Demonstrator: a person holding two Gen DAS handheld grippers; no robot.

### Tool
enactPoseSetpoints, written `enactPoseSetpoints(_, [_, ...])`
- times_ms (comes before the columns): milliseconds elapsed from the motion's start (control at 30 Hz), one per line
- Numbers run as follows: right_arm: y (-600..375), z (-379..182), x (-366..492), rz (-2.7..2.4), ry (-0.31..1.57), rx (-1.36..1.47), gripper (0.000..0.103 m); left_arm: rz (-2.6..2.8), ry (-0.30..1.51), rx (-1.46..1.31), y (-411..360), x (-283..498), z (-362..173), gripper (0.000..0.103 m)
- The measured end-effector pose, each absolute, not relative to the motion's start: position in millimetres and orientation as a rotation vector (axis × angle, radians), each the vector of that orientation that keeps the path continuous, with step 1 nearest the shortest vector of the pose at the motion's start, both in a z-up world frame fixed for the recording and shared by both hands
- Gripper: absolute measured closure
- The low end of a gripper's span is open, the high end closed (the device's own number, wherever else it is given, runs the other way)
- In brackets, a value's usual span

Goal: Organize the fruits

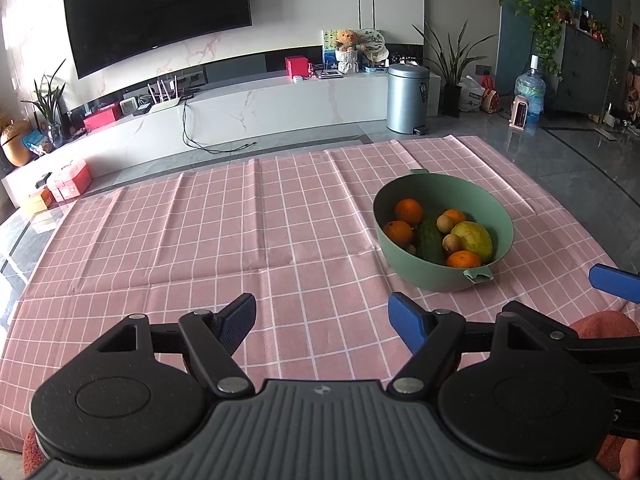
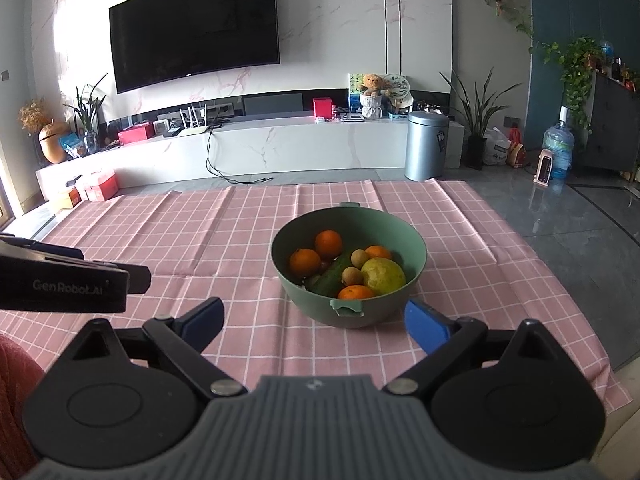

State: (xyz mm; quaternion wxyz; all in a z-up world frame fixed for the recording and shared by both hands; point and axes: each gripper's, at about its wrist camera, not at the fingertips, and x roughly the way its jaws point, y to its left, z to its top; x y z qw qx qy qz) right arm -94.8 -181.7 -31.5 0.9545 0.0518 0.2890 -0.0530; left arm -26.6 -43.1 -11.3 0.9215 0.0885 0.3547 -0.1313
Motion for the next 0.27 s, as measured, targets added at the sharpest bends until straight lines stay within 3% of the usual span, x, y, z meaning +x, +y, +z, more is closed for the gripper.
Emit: enactPoseSetpoints(267, [-182.3,-33.2,-92.1,-0.110,0.597,0.109,0.010,-0.272,0.713,0.185,-44.4,-27.7,-11.3,0.014])
